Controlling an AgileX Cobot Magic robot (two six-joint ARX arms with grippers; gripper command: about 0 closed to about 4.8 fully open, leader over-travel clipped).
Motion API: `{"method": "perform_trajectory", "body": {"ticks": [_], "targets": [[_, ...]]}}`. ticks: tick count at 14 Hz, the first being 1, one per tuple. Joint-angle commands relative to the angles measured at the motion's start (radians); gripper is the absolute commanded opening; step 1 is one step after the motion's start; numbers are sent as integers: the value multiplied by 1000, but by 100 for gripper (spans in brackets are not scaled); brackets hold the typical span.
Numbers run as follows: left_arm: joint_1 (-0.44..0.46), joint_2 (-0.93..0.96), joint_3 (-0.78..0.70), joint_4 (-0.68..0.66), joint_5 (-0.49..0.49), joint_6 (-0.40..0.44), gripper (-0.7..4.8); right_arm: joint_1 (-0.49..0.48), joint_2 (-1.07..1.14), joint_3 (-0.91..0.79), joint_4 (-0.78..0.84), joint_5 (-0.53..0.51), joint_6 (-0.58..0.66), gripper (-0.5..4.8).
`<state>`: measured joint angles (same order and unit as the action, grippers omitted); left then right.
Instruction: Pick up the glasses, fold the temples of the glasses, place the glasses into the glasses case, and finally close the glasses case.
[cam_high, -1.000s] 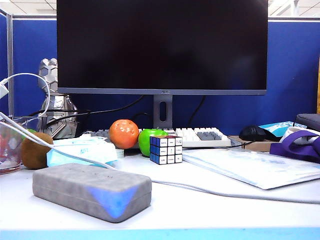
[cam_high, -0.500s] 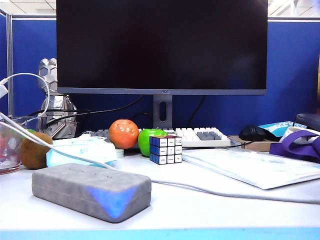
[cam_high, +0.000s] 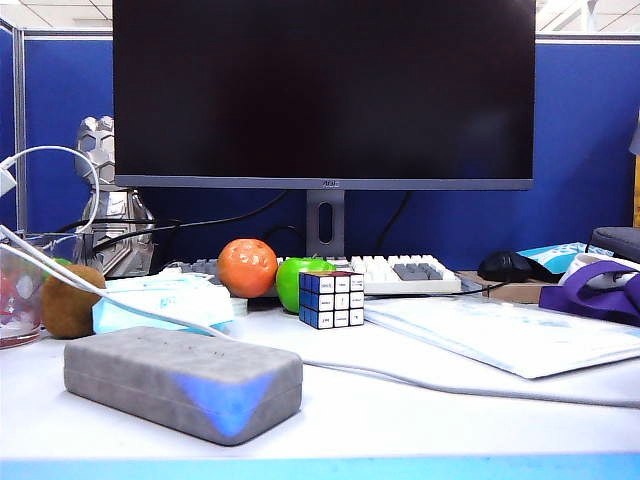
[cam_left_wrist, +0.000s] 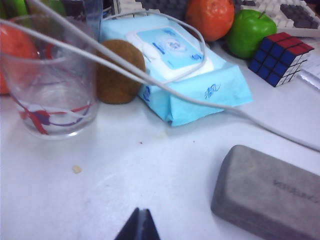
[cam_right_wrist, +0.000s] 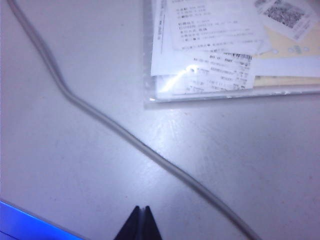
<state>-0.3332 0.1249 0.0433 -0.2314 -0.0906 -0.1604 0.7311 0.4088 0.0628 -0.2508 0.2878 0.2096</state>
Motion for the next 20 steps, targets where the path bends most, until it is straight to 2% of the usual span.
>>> {"method": "perform_trajectory", "body": {"ticks": [1,3,4,5,7,8,10,13,16,18,19,20], "targets": [[1,0,-35,76,-2,-4,-6,1,-2,2,19,-2,3,-1],[1,0,-35,75,26,-3,-6,1,-2,2,18,-2,3,-1],[1,0,-35,63,93,8,-6,1,-2,2,18,-2,4,-1],[0,-3,-35,53,121,23,-6,1,-2,2,19,-2,4,-1],[19,-9,-35,53,111,41,-6,1,-2,2,17,-2,4,-1],[49,-9,-35,53,119,40,-6,1,-2,2,16,-2,3,-1],[201,-31,-35,52,130,42,-6,1,-2,2,16,-2,3,-1],[303,-112,-35,50,141,177,-6,1,-2,2,16,-2,3,-1],[311,-124,-35,49,141,191,-6,1,-2,2,16,-2,4,-1],[311,-124,-35,50,143,238,-6,1,-2,2,16,-2,3,-1],[311,-124,-35,55,129,205,-5,1,-2,2,16,-2,4,-1],[311,-124,-35,55,129,205,-5,1,-2,2,16,-2,4,-1]]}}
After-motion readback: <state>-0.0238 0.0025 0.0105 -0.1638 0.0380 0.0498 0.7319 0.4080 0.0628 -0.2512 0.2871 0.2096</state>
